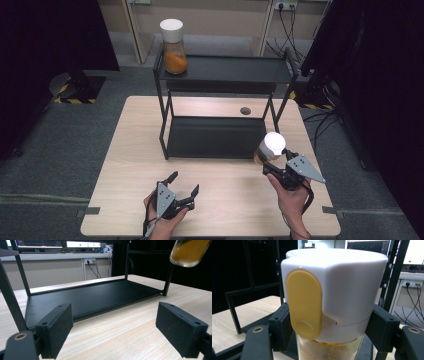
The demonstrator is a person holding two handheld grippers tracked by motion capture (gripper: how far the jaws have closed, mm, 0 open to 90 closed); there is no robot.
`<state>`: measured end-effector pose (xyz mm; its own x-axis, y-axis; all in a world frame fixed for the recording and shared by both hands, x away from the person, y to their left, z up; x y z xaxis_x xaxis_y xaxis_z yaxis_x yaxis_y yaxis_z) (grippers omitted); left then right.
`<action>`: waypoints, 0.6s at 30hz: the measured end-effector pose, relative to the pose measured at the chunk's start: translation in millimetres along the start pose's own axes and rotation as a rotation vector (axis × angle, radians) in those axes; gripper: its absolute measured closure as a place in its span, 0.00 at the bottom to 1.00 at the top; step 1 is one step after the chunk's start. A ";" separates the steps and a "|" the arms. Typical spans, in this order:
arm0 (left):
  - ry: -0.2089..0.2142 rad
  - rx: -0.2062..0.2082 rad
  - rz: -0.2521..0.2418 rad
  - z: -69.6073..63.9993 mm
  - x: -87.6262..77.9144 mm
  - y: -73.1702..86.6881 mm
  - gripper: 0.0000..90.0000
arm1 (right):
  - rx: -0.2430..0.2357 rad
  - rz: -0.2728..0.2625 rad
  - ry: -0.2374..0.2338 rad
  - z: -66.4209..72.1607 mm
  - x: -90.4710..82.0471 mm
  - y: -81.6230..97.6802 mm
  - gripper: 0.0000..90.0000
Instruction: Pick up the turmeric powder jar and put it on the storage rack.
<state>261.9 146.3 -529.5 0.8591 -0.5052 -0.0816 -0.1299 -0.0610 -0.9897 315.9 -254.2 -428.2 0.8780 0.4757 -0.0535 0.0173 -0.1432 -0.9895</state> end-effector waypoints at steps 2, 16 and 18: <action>0.000 -0.001 0.000 0.0 0.0 0.0 0.15 | -0.001 -0.009 0.001 -0.8 1.4 -5.0 0.34; 0.000 0.000 0.002 0.0 0.2 -0.1 0.15 | -0.016 -0.063 0.005 -3.7 6.9 -35.8 0.34; 0.000 0.000 0.002 0.0 0.2 -0.1 0.15 | -0.021 -0.071 0.006 -4.3 6.9 -39.8 0.34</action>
<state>262.0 146.2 -529.3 0.8587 -0.5057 -0.0834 -0.1314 -0.0599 -0.9895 323.2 -248.9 -388.6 0.8773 0.4797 0.0177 0.0895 -0.1272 -0.9878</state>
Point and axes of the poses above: each handheld gripper's, and its own axes: x roughly forward along the jaws, y roughly out of its underside, z roughly to its left, the point moved 10 cm from there along x, roughly forward along the jaws, and after that the axes turned 6 degrees about -x, right-handed, at the moved point
